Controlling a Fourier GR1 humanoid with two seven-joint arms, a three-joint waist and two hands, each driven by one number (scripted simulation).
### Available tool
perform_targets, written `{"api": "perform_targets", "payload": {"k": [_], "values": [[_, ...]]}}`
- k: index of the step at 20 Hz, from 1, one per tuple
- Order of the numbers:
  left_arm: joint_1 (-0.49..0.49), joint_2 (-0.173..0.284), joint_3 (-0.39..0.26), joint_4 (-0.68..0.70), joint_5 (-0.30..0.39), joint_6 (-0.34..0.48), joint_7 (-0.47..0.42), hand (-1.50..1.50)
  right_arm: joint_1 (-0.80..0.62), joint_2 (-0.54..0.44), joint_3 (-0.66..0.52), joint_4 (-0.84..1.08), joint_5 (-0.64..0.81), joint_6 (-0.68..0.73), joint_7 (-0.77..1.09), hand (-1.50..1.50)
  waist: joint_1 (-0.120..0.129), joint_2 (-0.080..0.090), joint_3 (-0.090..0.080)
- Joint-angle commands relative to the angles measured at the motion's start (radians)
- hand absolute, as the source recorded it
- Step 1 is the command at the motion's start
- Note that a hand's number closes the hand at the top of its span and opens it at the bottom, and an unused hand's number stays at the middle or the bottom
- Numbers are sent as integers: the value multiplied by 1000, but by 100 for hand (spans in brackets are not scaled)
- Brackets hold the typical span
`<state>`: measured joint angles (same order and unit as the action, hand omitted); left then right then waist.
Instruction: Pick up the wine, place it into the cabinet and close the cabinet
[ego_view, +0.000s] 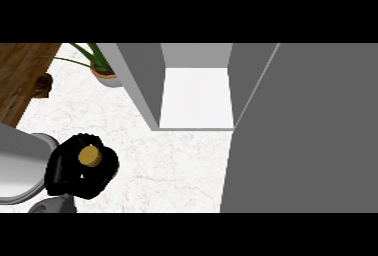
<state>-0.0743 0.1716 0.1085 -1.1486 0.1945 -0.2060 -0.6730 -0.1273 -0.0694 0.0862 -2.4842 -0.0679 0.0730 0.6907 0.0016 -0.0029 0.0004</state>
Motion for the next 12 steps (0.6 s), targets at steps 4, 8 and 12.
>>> {"api": "perform_targets", "payload": {"k": [4,8,12], "values": [[93,-10,-46,-349,95,-25,248,150,30,-29,-78,-120,-123,12,72,-150,3,-2,1],[7,-50,-84,-463,95,74,405,150,107,17,9,-108,-52,32,-24,-150,-5,-1,1],[59,-81,-160,-568,25,122,469,150,77,-9,-73,-79,-122,42,-18,-150,-3,1,0]]}}
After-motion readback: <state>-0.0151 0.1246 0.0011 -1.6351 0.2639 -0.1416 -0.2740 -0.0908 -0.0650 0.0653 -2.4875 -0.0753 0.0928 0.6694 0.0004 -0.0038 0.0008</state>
